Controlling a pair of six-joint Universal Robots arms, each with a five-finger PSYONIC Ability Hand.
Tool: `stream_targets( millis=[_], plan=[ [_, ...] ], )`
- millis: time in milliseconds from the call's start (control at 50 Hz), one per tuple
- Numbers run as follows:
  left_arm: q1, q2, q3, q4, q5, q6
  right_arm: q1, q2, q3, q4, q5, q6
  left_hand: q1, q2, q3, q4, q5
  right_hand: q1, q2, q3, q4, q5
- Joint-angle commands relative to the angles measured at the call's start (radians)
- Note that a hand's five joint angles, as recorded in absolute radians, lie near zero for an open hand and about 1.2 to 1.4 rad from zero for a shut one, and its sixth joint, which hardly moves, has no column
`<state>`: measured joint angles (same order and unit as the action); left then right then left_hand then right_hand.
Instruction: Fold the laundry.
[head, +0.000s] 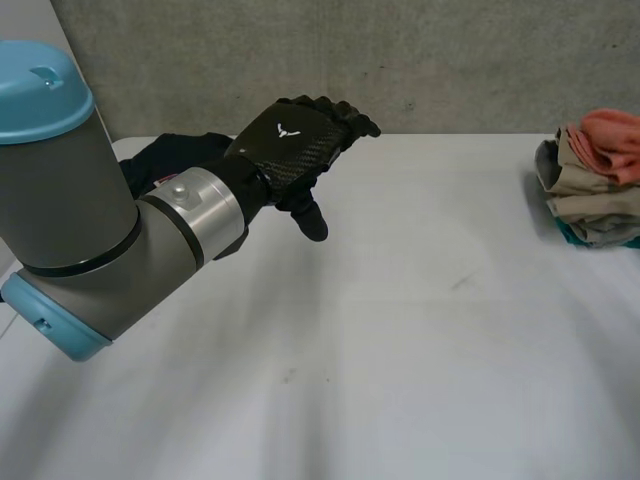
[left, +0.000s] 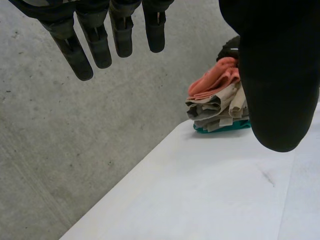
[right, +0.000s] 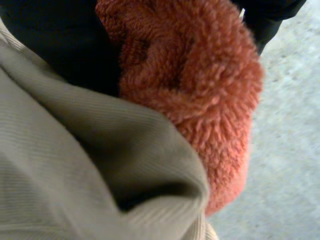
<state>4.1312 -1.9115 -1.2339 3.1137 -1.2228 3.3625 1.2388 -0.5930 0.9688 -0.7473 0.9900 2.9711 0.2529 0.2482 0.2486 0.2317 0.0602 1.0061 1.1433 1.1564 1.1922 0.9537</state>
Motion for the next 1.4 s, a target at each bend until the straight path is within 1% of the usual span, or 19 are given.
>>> stream_targets(
  millis=[20, 60, 80, 200, 280, 400, 480, 600, 720, 780, 860, 900, 940, 960, 1060, 1160, 1220, 1320, 1400],
  plan=[
    [-0.002, 0.003, 0.005, 0.000, -0.001, 0.000, -0.007, -0.088, 0.067, 0.016, -0.048, 0.008, 0.016, 0.021, 0.021, 0.038, 0.035, -0.353, -0.491, -0.504, -0.540, -0.475],
    [-0.003, 0.005, 0.007, 0.000, -0.001, 0.000, -0.007, -0.108, 0.073, 0.029, -0.048, 0.008, 0.016, 0.021, 0.021, 0.038, 0.035, -0.784, -0.921, -0.934, -0.970, -0.906],
    [-0.006, 0.005, 0.008, 0.000, -0.001, 0.000, -0.007, -0.117, 0.074, 0.039, -0.047, 0.008, 0.016, 0.021, 0.021, 0.038, 0.035, -0.832, -0.969, -0.982, -1.018, -0.954],
    [-0.035, 0.009, 0.011, 0.000, -0.001, 0.000, -0.025, -0.221, 0.087, 0.201, 0.038, 0.008, 0.016, 0.021, 0.021, 0.038, 0.035, -0.832, -0.969, -0.982, -1.018, -0.954],
    [-0.049, 0.017, 0.011, 0.000, -0.001, -0.002, -0.065, -0.313, 0.117, 0.391, 0.085, -0.006, 0.011, 0.015, 0.015, 0.032, 0.029, -0.832, -0.969, -0.982, -1.018, -0.954],
    [-0.081, 0.037, 0.010, 0.000, 0.000, -0.002, -0.159, -0.448, 0.177, 0.668, 0.107, -0.021, 0.008, 0.012, 0.012, 0.029, 0.026, -0.832, -0.969, -0.982, -1.018, -0.954],
    [-0.091, 0.069, 0.011, 0.000, 0.000, -0.008, -0.226, -0.533, 0.203, 0.749, 0.119, -0.101, 0.008, 0.012, 0.012, 0.029, 0.026, -0.832, -0.969, -0.982, -1.018, -0.954],
    [-0.100, 0.121, 0.037, 0.011, 0.005, -0.071, -0.216, -0.623, 0.195, 0.666, 0.235, -0.143, 0.005, 0.009, 0.009, 0.026, 0.023, -0.832, -0.969, -0.982, -1.018, -0.954],
    [-0.081, 0.180, 0.045, 0.054, -0.004, -0.106, 0.011, -0.755, 0.274, 0.426, 0.254, -0.078, 0.013, 0.018, 0.018, 0.035, 0.032, -0.832, -0.969, -0.982, -1.018, -0.954],
    [-0.039, 0.204, 0.044, 0.065, -0.044, -0.107, 0.121, -0.812, 0.374, 0.315, 0.249, -0.049, 0.016, 0.021, 0.021, 0.038, 0.035, -0.832, -0.969, -0.982, -1.018, -0.954],
    [0.087, 0.226, 0.045, 0.066, -0.162, -0.097, 0.279, -0.843, 0.508, 0.192, 0.193, -0.049, 0.016, 0.021, 0.021, 0.038, 0.035, -0.832, -0.969, -0.982, -1.018, -0.954],
    [0.190, 0.227, 0.041, 0.066, -0.213, -0.084, 0.339, -0.844, 0.557, 0.166, 0.164, -0.061, 0.008, 0.012, 0.012, 0.029, 0.026, -0.832, -0.969, -0.982, -1.018, -0.954],
    [0.259, 0.218, 0.037, 0.063, -0.228, -0.066, 0.416, -0.841, 0.622, 0.154, 0.136, -0.079, 0.005, 0.009, 0.009, 0.026, 0.023, -0.832, -0.969, -0.982, -1.018, -0.954],
    [0.327, 0.195, 0.030, 0.063, -0.228, -0.036, 0.430, -0.840, 0.643, 0.157, 0.131, -0.087, -0.007, -0.002, -0.003, 0.014, 0.011, -0.832, -0.969, -0.982, -1.018, -0.954],
    [0.460, 0.005, 0.042, 0.068, -0.225, 0.135, 0.481, -0.821, 0.743, 0.220, 0.128, -0.168, -0.007, -0.002, -0.003, 0.014, 0.011, -0.832, -0.969, -0.982, -1.018, -0.954],
    [0.504, -0.203, 0.089, 0.075, -0.182, 0.322, 0.499, -0.760, 0.795, 0.333, 0.134, -0.299, -0.013, -0.008, -0.009, 0.008, 0.005, -0.832, -0.969, -0.982, -1.018, -0.954],
    [0.546, -0.363, 0.158, 0.095, -0.109, 0.422, 0.511, -0.737, 0.817, 0.382, 0.136, -0.339, -0.010, -0.005, -0.006, 0.011, 0.008, -0.832, -0.969, -0.982, -1.018, -0.954],
    [0.609, -0.542, 0.269, 0.109, 0.023, 0.436, 0.498, -0.734, 0.857, 0.399, 0.131, -0.348, 0.008, 0.012, 0.012, 0.029, 0.026, -0.832, -0.969, -0.982, -1.018, -0.954],
    [0.621, -0.629, 0.336, 0.120, 0.081, 0.433, 0.498, -0.734, 0.886, 0.401, 0.130, -0.348, 0.028, 0.033, 0.032, 0.049, 0.046, -0.832, -0.969, -0.982, -1.018, -0.954]
  ],
)
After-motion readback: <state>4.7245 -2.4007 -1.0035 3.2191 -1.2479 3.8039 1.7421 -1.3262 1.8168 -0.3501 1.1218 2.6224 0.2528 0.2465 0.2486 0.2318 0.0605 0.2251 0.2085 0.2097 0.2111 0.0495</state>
